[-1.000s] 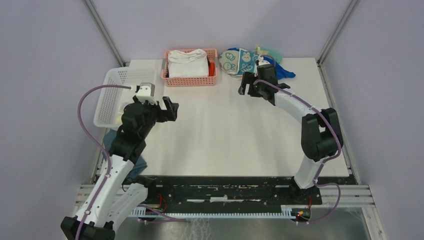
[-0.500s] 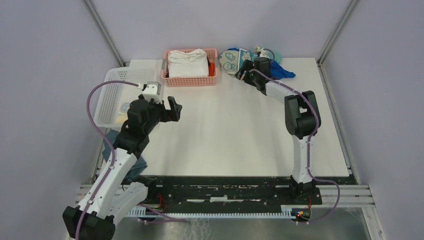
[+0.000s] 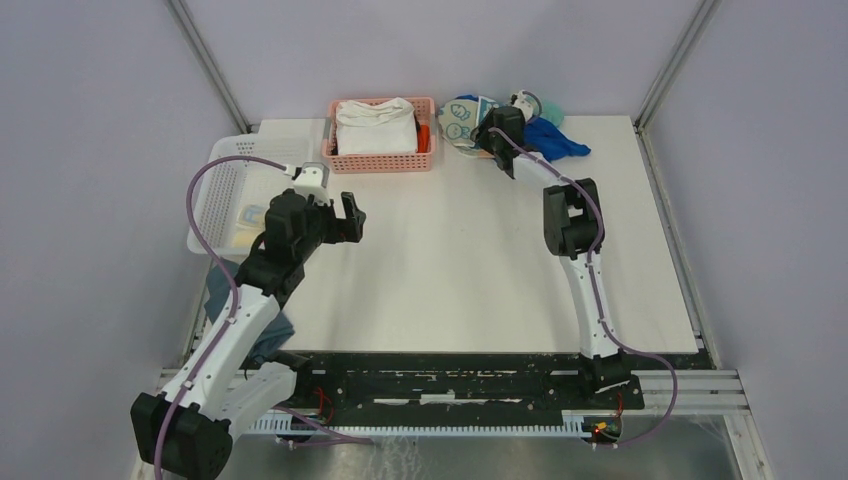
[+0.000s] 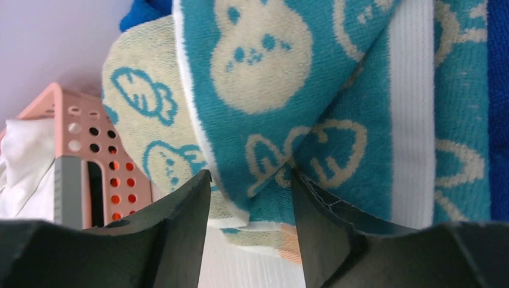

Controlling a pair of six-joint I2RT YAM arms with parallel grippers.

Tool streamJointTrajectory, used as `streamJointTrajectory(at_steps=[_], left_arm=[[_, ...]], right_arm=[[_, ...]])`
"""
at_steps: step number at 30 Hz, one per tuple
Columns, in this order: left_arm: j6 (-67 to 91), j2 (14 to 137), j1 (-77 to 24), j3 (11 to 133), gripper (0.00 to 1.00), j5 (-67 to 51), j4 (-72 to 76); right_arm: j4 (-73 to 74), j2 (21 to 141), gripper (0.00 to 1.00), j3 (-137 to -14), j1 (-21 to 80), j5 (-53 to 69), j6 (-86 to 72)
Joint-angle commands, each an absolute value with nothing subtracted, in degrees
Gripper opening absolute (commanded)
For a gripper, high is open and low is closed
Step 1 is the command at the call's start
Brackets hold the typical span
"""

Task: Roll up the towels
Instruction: Pick up the towel at the center of the board.

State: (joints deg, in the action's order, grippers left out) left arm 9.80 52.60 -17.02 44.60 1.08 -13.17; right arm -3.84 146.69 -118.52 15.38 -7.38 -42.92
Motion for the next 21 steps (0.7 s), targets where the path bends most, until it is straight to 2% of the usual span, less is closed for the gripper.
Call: streamJointTrajectory(at_steps=[1, 5, 10, 17, 21], left_arm=[[6.85, 52.9, -17.24, 44.63, 0.99, 2.36, -11.06], [6.81, 52.75, -17.24, 44.48, 0.99, 2.77, -11.05], [7.48, 51.73, -17.22, 44.34, 0.99, 1.46, -10.48], [9.71, 49.6, -17.25, 44.92, 0.99, -1.17, -9.98], [12.54, 49.74, -17.23, 46.05, 1.0, -5.53, -9.93]], right_arm=[[-2.29, 151.59, 0.54, -127.0, 15.28, -10.18, -44.35], [-3.54, 149.77, 0.31, -125.68, 15.14, -7.54, -42.2], [-3.43, 137.73, 0.02, -118.74, 14.77, -2.53, -36.43], [2.56, 115.61, 0.01, -106.52, 14.77, -0.92, -26.77], [12.34, 104.85, 0.01, -105.13, 15.01, 2.49, -20.59]])
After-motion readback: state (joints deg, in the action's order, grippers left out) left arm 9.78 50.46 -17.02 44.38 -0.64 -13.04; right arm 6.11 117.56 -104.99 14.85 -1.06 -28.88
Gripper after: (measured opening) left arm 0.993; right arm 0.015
